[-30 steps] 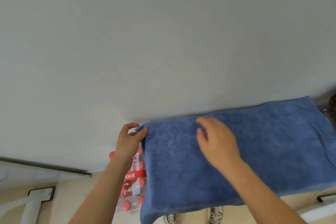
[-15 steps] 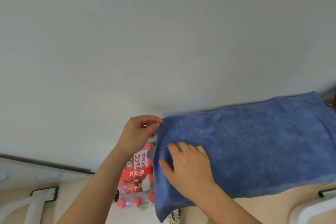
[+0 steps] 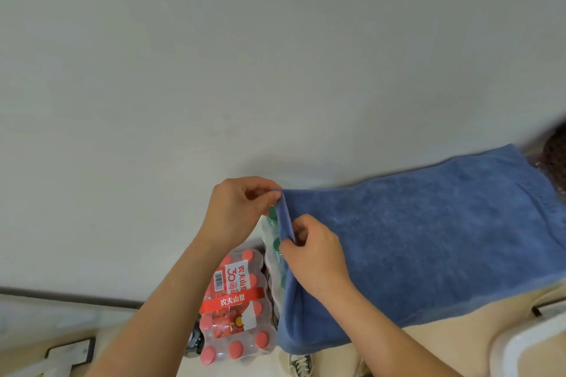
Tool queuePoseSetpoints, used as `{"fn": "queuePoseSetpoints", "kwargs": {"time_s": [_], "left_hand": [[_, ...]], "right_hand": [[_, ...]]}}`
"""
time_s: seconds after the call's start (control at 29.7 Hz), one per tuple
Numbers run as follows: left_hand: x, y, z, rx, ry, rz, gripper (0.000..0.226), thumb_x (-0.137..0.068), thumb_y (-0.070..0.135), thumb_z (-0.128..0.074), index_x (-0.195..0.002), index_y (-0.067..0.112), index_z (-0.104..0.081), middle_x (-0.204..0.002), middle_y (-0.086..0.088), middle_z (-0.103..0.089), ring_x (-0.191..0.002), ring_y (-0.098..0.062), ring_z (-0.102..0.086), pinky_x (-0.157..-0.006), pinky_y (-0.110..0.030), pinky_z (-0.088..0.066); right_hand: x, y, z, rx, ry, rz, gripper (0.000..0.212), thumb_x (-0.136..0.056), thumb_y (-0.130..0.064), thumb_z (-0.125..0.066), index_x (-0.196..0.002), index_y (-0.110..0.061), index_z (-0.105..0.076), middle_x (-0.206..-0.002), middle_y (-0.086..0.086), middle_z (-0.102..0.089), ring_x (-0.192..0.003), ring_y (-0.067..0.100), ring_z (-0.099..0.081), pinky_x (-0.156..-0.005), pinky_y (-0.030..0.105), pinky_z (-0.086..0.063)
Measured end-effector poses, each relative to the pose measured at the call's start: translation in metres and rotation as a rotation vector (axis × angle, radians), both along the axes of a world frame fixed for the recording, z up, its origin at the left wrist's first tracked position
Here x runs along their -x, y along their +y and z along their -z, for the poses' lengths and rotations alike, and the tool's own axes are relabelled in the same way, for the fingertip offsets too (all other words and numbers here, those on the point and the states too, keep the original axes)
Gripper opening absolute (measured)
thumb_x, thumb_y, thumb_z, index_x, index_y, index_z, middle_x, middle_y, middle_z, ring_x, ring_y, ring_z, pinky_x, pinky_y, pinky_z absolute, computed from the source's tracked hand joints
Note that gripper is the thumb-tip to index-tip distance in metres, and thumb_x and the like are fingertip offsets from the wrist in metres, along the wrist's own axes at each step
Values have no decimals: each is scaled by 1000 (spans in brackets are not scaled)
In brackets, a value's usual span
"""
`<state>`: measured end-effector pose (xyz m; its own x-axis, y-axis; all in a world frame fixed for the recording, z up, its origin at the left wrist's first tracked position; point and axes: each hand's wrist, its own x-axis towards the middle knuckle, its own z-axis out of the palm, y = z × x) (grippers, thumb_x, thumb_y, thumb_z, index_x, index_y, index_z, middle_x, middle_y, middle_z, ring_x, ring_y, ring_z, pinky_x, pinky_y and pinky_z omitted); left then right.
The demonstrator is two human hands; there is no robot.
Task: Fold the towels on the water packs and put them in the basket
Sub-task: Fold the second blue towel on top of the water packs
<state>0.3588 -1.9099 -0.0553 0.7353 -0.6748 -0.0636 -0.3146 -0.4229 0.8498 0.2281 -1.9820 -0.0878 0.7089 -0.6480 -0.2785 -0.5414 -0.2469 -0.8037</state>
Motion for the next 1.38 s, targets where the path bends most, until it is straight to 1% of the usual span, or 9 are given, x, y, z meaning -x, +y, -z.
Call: {"fn": "queuePoseSetpoints", "kwargs": {"time_s": [0.17,0.34,0.5,0.67,0.81,0.88,0.98,1.18,1.38], "left_hand": [[7,-8,10,15,-65,-72,13,-87,12,-65,-83,24,-71,-69,13,-68,-51,-3,-62,-54,-11,-47],[8,-23,15,81,-48,-180,14,-91,15,-61,-87,25,-69,-73,6,-70,-53,-6,-64,-58,-25,-55],[17,-45,7,165,12,-228,12,-91,15,-61,-83,22,-68,-71,-3,-69,-47,-11,-61,-52,-29,-54],[43,-78,-3,271,-38,-155,12,-90,21,-62,-81,28,-64,-70,1,-64,-44,-8,-54,-49,-25,-48],[65,-119,-11,343,-65,-55,14,-90,24,-63,-81,34,-60,-82,-1,-64,-56,-16,-61,-56,-31,-49],[78,-145,-16,342,-58,-8,12,-91,22,-62,-84,32,-61,-78,-4,-66,-55,-14,-63,-57,-25,-48],[101,-187,-21,339,-34,67,7,-93,18,-59,-87,22,-62,-74,-2,-67,-47,-10,-60,-54,-19,-48],[136,-275,-17,349,8,146,21,-93,15,-59,-79,31,-58,-73,3,-66,-54,-9,-63,-62,-23,-53],[163,-358,2,262,-86,258,20,-91,16,-61,-78,32,-60,-72,11,-66,-66,-14,-66,-71,-31,-55]], "right_hand": [[62,-28,-9,113,109,-31,13,-80,-14,-59,-76,-25,-53,-68,-8,-59,-65,11,-57,-63,31,-52],[124,-67,-15,192,225,53,24,-79,-8,-58,-77,-31,-51,-74,-12,-59,-69,6,-55,-61,22,-43],[176,-97,-30,-18,133,-30,19,-94,-19,-58,-84,-22,-73,-77,-1,-70,-74,13,-63,-73,35,-52],[222,-117,-38,-287,-20,54,21,-90,-26,-59,-84,-17,-77,-85,9,-73,-79,15,-66,-75,30,-51],[253,-135,-34,-368,-165,231,43,-80,-52,-68,-92,-12,-77,-96,12,-74,-93,25,-69,-83,33,-55],[266,-146,-34,-334,-230,322,39,-78,-50,-71,-87,-12,-78,-90,11,-74,-86,20,-69,-77,27,-53],[280,-168,-37,-260,-259,453,25,-89,-16,-60,-72,-17,-78,-72,3,-71,-69,11,-64,-62,17,-49],[307,-222,-18,-174,-232,731,18,-90,-20,-62,-80,-13,-76,-81,7,-72,-71,12,-67,-64,23,-52],[329,-273,4,72,6,836,19,-92,-25,-61,-74,-23,-68,-76,-3,-69,-72,16,-62,-59,25,-45]]}}
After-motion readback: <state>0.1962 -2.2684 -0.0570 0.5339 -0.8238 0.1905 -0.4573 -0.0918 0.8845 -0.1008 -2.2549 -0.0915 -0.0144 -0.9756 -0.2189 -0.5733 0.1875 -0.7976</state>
